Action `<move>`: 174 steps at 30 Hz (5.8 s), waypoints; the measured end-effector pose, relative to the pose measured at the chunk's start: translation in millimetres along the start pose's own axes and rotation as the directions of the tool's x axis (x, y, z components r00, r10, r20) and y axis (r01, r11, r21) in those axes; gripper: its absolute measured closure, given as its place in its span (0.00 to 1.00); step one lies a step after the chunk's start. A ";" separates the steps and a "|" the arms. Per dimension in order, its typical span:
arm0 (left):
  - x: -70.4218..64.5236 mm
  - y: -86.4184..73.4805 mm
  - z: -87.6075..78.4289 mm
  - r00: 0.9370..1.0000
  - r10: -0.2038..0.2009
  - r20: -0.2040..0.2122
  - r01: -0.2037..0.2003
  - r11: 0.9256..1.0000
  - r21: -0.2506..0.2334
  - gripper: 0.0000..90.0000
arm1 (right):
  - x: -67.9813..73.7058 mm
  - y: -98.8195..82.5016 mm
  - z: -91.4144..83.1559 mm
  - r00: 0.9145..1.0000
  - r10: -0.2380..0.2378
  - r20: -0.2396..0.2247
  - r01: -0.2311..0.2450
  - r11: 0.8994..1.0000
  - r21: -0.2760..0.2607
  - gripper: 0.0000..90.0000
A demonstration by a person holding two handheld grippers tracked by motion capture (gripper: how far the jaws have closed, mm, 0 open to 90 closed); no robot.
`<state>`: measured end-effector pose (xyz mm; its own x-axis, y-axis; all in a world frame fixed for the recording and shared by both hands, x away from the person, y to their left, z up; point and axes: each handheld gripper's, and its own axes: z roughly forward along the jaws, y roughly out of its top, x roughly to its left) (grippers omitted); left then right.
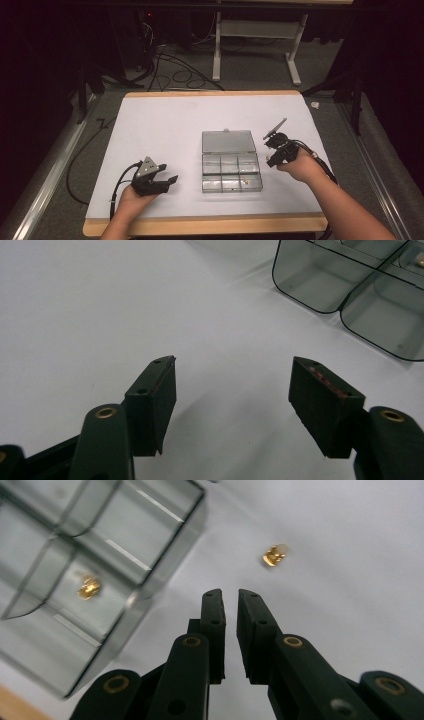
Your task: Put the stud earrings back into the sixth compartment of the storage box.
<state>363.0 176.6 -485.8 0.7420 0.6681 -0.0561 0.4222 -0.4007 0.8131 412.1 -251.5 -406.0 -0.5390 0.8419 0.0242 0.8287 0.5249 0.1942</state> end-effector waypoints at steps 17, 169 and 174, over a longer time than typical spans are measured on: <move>-0.2 -0.2 0.3 1.000 0.002 0.003 -0.002 1.000 -0.005 0.40 | -27.6 21.4 26.1 0.997 0.080 0.015 -0.080 0.997 0.009 0.90; -0.9 -0.2 0.2 1.000 0.004 -0.004 -0.004 1.000 -0.003 0.40 | 8.3 -46.1 4.4 1.000 -0.022 0.022 0.023 0.999 -0.034 0.79; -1.1 -0.2 0.3 1.000 0.005 -0.008 -0.005 1.000 -0.002 0.40 | 6.7 -61.3 10.7 1.000 0.002 0.022 0.001 0.994 -0.113 0.77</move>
<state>362.2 175.7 -486.0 0.7402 0.6707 -0.0474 0.4172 -0.4029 0.8146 359.2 -276.7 -428.2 -0.5343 0.8453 0.0034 0.8060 0.5082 0.3035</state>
